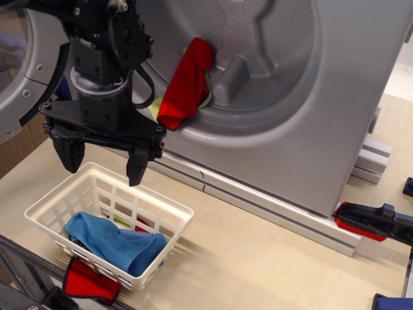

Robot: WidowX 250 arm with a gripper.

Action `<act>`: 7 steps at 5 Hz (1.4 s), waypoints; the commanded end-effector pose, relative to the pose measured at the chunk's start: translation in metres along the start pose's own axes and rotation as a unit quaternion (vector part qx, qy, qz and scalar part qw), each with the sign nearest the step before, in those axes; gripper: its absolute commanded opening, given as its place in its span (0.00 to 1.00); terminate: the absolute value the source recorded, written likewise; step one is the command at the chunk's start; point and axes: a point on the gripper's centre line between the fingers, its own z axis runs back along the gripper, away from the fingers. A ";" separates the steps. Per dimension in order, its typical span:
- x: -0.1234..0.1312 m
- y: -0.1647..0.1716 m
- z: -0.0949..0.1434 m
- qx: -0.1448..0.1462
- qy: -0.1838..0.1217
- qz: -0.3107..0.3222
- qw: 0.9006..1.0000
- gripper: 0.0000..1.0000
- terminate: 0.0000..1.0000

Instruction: Take clothes out of laundry machine

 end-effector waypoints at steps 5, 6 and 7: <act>0.093 -0.002 0.000 -0.032 -0.224 -0.029 0.974 1.00 0.00; 0.120 -0.013 -0.004 -0.033 -0.221 -0.039 0.974 1.00 0.00; 0.141 -0.028 -0.007 -0.029 -0.233 -0.055 0.971 1.00 0.00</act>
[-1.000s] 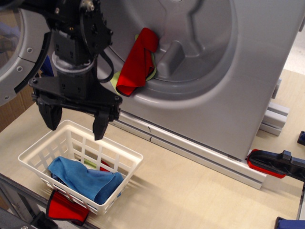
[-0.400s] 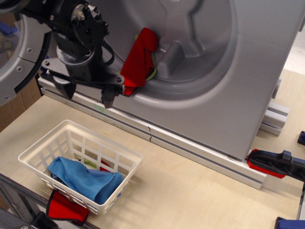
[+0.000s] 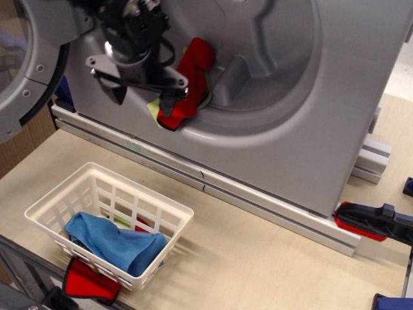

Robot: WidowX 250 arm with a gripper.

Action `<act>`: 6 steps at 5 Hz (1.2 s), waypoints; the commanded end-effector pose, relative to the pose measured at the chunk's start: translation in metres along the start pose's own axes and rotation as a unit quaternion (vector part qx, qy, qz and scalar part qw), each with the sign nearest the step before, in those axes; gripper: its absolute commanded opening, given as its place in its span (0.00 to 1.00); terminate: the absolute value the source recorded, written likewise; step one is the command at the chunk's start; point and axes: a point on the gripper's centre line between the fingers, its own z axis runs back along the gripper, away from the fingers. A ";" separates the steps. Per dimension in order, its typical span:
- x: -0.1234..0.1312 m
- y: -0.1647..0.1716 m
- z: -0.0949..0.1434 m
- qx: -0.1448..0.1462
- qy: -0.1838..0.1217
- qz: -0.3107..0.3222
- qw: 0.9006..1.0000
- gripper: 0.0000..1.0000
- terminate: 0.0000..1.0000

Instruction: Take clothes out of laundry machine

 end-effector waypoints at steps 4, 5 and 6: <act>0.068 -0.030 -0.007 0.046 -0.028 -0.029 0.998 1.00 0.00; 0.066 -0.027 -0.007 0.049 -0.025 -0.035 0.998 1.00 0.00; 0.065 -0.028 -0.020 0.052 -0.008 -0.038 0.998 1.00 0.00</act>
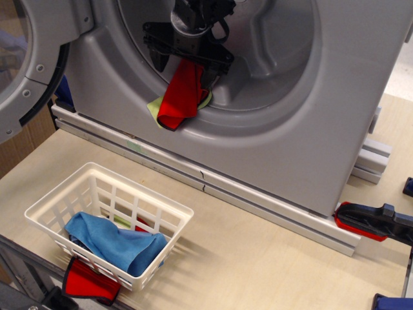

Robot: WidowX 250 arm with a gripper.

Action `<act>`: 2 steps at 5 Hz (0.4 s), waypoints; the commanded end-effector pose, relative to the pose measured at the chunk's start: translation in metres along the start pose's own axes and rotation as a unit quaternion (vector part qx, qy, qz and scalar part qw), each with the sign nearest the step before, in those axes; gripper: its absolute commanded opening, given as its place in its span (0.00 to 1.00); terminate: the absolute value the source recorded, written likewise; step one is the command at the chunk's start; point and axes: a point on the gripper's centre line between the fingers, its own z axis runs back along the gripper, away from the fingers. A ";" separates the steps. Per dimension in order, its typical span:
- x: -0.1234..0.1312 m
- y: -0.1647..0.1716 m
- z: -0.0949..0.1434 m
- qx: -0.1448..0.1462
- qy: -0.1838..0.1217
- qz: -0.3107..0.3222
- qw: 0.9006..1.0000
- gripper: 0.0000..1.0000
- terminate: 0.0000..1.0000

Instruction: Take clothes out of laundry machine

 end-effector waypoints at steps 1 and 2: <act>0.007 -0.002 -0.016 0.001 0.021 0.000 1.000 1.00 0.00; 0.002 0.002 -0.031 -0.008 0.039 0.002 0.999 1.00 0.00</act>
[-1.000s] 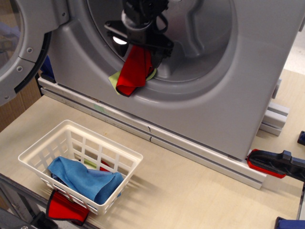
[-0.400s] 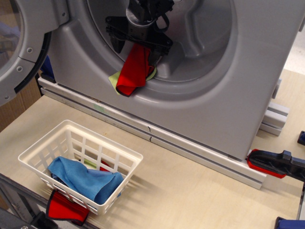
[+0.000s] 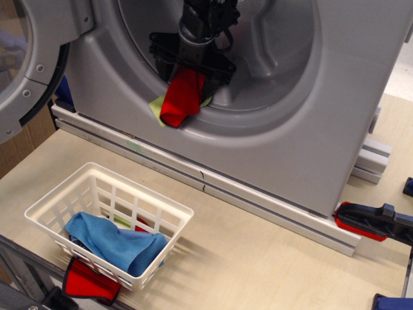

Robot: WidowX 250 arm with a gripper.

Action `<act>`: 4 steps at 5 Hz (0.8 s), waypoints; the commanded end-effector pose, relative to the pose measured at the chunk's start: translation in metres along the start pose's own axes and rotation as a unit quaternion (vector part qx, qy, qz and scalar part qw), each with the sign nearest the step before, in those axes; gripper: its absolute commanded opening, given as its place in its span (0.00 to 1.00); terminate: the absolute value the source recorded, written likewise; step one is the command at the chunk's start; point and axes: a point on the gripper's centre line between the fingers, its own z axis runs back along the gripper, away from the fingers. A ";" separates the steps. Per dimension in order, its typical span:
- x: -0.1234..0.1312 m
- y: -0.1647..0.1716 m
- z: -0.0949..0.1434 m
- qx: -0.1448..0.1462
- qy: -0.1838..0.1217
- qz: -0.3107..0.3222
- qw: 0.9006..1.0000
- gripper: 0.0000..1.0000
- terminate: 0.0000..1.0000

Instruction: Take clothes out of laundry machine

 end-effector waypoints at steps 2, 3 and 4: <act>-0.006 0.004 -0.006 0.033 0.031 -0.021 0.999 0.00 0.00; -0.018 0.006 0.001 0.061 0.034 -0.032 0.997 0.00 0.00; -0.027 0.015 0.012 0.090 0.013 -0.026 0.996 0.00 0.00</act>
